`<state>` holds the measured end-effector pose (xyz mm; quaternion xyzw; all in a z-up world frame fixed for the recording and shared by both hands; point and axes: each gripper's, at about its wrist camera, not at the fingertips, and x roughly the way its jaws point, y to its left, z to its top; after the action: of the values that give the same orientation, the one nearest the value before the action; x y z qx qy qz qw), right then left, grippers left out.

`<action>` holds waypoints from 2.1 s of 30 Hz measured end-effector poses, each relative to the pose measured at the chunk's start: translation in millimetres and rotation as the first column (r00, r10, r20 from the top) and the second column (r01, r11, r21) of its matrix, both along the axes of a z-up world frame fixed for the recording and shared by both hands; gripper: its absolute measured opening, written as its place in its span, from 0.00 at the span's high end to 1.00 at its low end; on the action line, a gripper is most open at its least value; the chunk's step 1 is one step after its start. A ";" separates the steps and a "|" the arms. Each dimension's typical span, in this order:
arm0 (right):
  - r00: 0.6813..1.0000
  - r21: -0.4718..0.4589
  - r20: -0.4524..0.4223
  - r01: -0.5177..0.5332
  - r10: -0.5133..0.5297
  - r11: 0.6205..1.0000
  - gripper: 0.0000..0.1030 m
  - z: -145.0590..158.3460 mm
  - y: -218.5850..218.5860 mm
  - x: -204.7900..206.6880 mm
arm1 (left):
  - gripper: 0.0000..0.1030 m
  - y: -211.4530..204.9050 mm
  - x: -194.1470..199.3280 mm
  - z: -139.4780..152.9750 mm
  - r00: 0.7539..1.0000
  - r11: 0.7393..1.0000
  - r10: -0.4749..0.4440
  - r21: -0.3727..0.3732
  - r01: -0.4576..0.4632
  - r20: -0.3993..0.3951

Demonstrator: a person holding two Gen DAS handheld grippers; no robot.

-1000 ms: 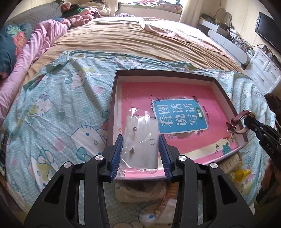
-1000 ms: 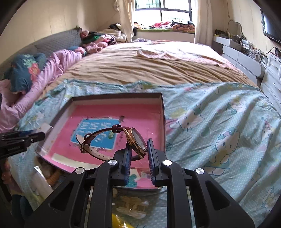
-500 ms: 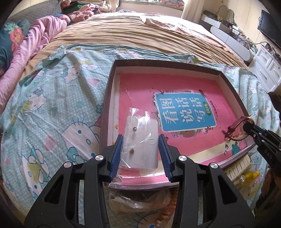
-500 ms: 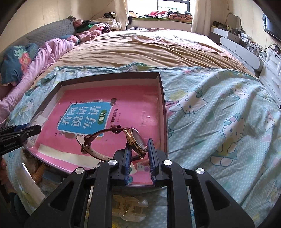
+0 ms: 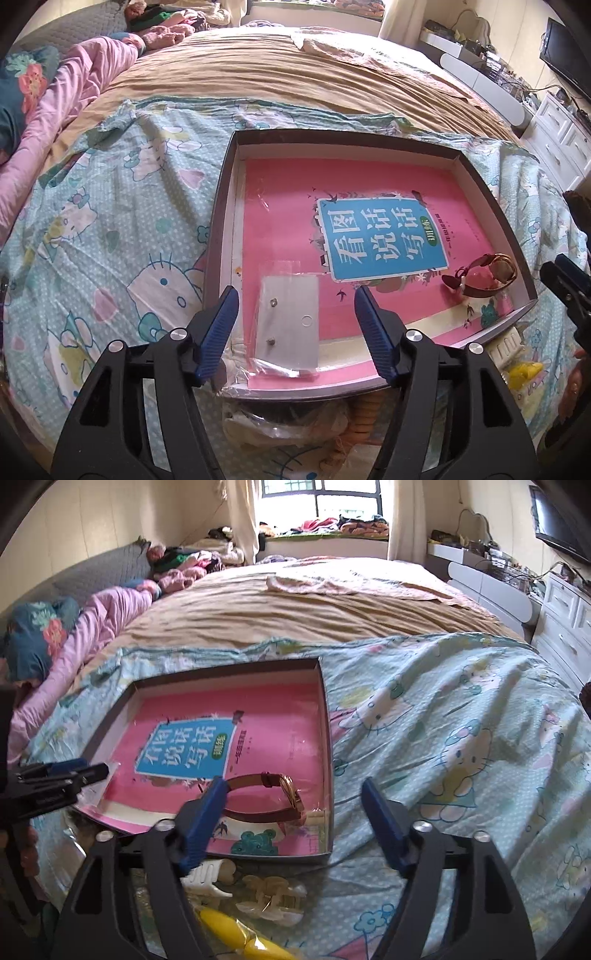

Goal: Organize jewelry
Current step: 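Lift both open tools away from the tray back toward the loose items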

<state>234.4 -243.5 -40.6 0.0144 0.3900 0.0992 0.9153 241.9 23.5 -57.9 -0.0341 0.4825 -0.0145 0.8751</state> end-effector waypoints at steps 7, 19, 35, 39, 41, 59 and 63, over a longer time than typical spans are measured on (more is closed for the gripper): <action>0.999 0.023 0.029 0.026 -0.027 0.999 0.18 16.6 -9.1 -9.0 | 0.22 -3.0 -8.5 17.2 0.999 1.000 -0.001 0.003 0.001 0.032; 0.994 0.055 0.108 0.026 -0.032 0.998 0.15 50.3 -16.2 -36.2 | 0.15 -6.5 -36.0 59.8 0.994 1.000 0.008 -0.002 -0.008 0.110; 0.970 0.090 0.243 -0.022 -0.001 0.996 0.07 103.3 -20.6 -89.6 | 0.14 -8.2 -98.5 114.5 0.974 0.999 0.048 -0.007 -0.047 0.222; 0.960 0.088 0.281 -0.040 0.014 0.995 0.07 117.0 -20.9 -107.4 | 0.14 -10.1 -115.8 124.9 0.968 0.999 0.053 -0.010 -0.052 0.246; 0.954 0.086 0.299 -0.048 0.020 0.995 0.07 123.7 -22.1 -116.7 | 0.14 -10.9 -123.6 129.3 0.965 0.999 0.054 -0.011 -0.053 0.256; 0.921 0.089 0.389 -0.070 0.030 0.994 0.05 155.5 -40.2 -179.3 | 0.11 -27.0 -184.9 150.2 0.948 0.999 0.042 0.013 -0.048 0.314; 0.919 0.093 0.394 -0.070 0.028 0.993 0.05 156.1 -46.6 -186.2 | 0.11 -30.5 -189.5 147.3 0.950 0.999 0.038 0.023 -0.047 0.310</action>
<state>48.2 -290.1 115.5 0.0328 0.1933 0.1433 0.9701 52.4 -7.0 89.5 -0.0286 0.3386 0.0064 0.9405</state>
